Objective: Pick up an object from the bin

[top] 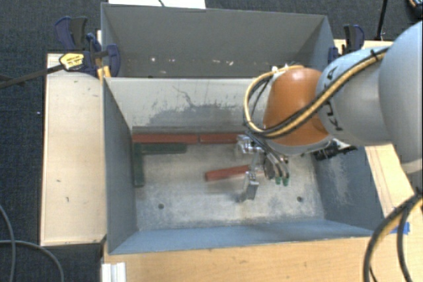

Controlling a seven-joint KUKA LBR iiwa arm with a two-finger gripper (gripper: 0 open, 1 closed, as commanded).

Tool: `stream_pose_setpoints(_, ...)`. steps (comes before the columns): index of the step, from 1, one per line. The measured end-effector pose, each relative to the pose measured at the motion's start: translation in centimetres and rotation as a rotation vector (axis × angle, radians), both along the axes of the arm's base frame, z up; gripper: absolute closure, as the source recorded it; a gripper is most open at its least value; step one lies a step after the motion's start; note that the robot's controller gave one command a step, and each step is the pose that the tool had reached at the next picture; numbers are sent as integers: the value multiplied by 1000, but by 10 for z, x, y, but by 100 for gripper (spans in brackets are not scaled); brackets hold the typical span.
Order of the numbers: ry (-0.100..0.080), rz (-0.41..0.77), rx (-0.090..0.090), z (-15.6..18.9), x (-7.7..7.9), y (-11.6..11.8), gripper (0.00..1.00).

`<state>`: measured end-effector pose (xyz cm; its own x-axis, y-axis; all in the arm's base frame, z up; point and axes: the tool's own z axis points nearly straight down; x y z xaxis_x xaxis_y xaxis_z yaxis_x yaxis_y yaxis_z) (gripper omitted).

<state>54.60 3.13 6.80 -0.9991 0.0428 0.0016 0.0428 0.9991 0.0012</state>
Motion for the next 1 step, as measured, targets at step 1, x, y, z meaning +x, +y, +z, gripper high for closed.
stream_pose_setpoints(1, -3, -3, 0, 1, 1, 0, 0)
